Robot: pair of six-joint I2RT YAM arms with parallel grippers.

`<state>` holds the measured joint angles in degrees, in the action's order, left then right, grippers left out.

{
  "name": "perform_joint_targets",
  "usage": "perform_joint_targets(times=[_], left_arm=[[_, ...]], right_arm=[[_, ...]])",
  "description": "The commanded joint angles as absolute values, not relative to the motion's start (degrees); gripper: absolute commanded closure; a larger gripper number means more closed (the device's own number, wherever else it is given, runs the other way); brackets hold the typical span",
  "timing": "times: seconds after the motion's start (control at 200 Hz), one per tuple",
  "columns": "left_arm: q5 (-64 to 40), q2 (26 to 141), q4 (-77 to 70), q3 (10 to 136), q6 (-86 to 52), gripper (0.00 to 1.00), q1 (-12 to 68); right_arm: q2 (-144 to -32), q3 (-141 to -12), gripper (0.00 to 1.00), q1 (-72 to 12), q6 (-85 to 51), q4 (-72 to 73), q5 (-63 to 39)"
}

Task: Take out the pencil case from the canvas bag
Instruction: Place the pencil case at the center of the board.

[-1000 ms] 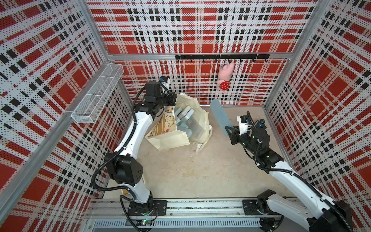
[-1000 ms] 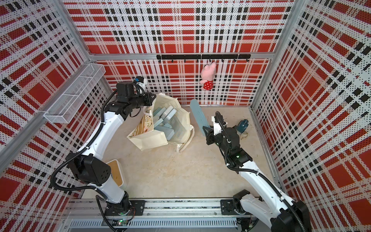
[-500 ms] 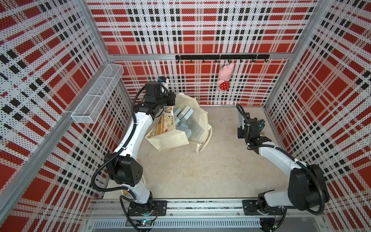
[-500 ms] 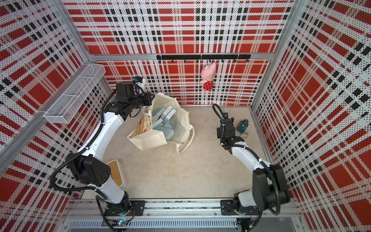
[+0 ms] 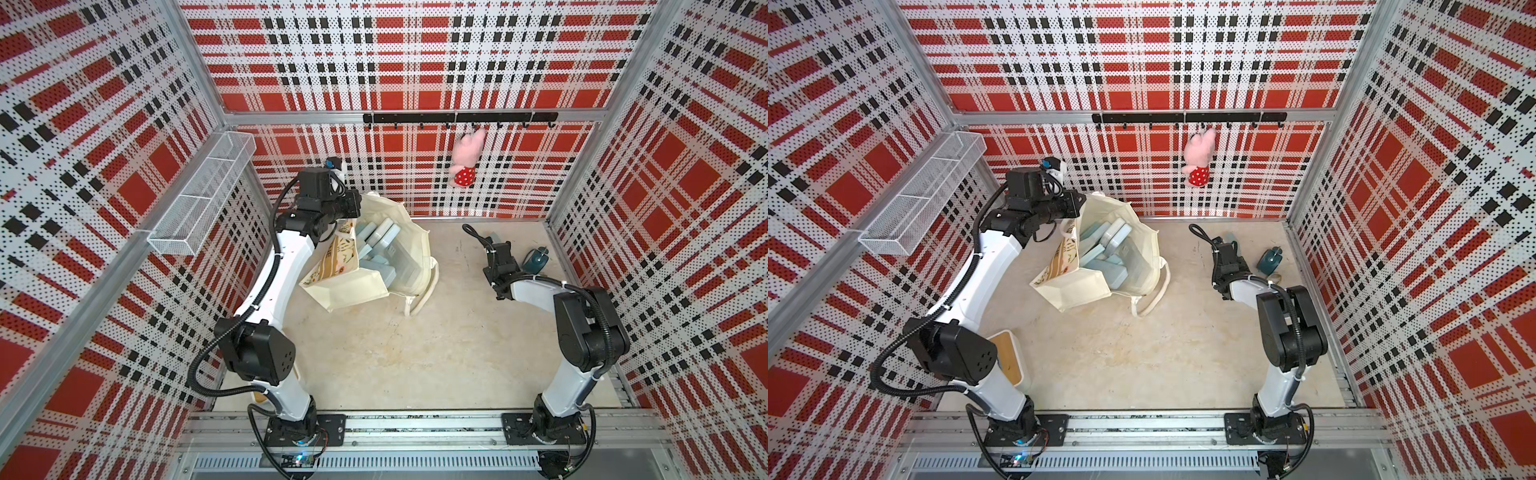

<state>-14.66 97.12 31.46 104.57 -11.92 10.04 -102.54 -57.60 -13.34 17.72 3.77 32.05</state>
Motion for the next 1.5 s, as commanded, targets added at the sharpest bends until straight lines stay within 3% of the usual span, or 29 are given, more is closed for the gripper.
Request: perform_joint_targets(times=[0.0,0.321,0.401,0.651,0.857,1.022,1.278,1.493], left_arm=[[-14.62,94.81,29.41,107.89,-11.31,1.00,9.35],[-15.36,95.05,29.54,107.80,-11.69,1.00,9.23],[-15.28,94.90,29.84,107.50,-11.51,1.00,9.22],[-14.87,94.01,29.87,106.50,-11.29,1.00,9.15],[-15.12,93.72,29.97,106.26,-11.42,1.00,8.78],[-15.74,93.65,29.88,106.00,-11.59,1.00,9.11],[-13.58,93.33,29.59,105.56,-11.43,1.00,11.45],[-13.67,93.72,29.48,105.73,-11.43,1.00,11.54]], right_arm=[[-103.36,-57.00,0.95,-13.18,25.79,10.07,34.25],[-109.61,-60.02,0.86,-12.65,26.88,9.56,36.66],[-110.33,-60.44,0.76,-12.33,27.31,9.78,35.15],[-111.10,-61.44,0.29,-11.96,26.71,8.68,32.43],[-108.03,-61.65,0.17,-11.95,22.13,5.55,27.26],[-100.90,-60.39,0.06,-9.93,10.08,2.74,15.93],[-100.59,-64.58,0.10,-1.32,-5.98,-10.12,-3.28],[-104.12,-68.87,0.09,3.06,-5.66,-16.29,-6.16]])
